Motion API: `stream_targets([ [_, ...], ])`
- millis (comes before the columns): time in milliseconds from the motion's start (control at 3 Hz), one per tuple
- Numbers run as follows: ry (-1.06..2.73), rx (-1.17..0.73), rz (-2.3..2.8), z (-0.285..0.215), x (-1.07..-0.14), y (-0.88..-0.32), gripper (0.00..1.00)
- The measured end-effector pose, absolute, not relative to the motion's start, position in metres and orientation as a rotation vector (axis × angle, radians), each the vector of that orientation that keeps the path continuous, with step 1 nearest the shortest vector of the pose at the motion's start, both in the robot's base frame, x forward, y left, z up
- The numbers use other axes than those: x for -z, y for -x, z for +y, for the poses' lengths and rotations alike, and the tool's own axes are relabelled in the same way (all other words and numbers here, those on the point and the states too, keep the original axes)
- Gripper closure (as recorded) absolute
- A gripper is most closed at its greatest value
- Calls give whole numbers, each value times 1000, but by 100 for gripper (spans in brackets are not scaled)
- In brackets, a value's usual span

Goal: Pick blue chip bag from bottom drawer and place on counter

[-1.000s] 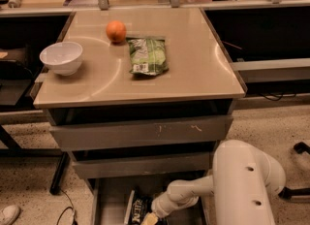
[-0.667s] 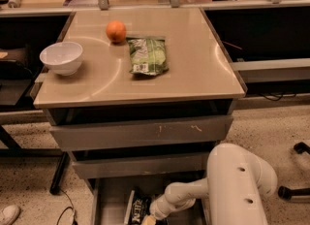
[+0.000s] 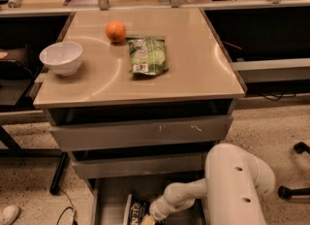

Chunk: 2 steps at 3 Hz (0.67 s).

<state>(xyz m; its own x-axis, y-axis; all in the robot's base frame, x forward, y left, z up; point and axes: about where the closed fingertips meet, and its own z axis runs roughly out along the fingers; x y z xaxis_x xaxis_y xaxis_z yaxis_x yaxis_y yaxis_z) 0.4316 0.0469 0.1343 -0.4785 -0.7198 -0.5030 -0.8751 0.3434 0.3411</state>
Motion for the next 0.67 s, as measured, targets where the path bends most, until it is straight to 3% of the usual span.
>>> stream_targets([
  [667, 1430, -847, 2346, 47, -134, -432, 65],
])
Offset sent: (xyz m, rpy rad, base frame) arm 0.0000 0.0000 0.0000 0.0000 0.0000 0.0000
